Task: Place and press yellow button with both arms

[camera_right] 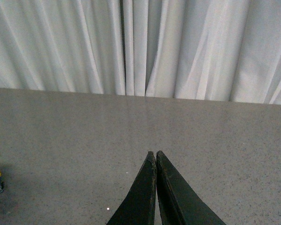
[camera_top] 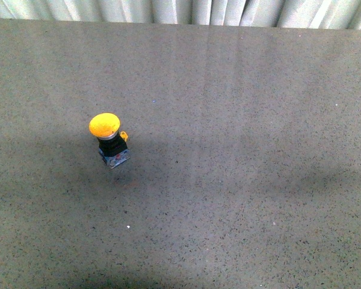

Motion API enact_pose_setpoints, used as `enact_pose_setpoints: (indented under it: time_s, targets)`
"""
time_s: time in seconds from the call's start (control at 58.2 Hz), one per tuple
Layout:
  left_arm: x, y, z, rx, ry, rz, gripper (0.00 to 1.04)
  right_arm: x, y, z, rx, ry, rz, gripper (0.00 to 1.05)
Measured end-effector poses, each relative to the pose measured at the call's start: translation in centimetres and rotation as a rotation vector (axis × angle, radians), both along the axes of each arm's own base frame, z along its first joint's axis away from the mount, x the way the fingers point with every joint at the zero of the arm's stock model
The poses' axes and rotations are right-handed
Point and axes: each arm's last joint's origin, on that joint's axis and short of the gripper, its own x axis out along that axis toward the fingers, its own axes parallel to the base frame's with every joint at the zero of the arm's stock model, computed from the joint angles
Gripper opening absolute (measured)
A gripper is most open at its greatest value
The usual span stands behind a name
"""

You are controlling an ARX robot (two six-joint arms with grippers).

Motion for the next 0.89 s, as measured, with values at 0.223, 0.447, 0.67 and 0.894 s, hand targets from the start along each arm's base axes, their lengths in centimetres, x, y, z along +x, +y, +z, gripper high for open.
enact_pose_setpoints:
  time_s: [0.223, 0.447, 0.67, 0.894]
  targets:
    - [0.0, 0.0, 0.0, 0.000, 0.000, 0.000, 0.01, -0.6, 0.0, -0.1, 0.000, 0.008, 0.000, 0.01]
    - [0.0, 0.0, 0.0, 0.000, 0.000, 0.000, 0.01, -1.5, 0.0, -0.3, 0.000, 0.006, -0.002, 0.01]
    - [0.0, 0.0, 0.0, 0.000, 0.000, 0.000, 0.40, -1.5, 0.0, -0.3, -0.002, 0.005, -0.002, 0.35]
    - [0.0, 0.0, 0.0, 0.000, 0.000, 0.000, 0.83, -1.5, 0.0, -0.3, -0.002, 0.005, -0.002, 0.76]
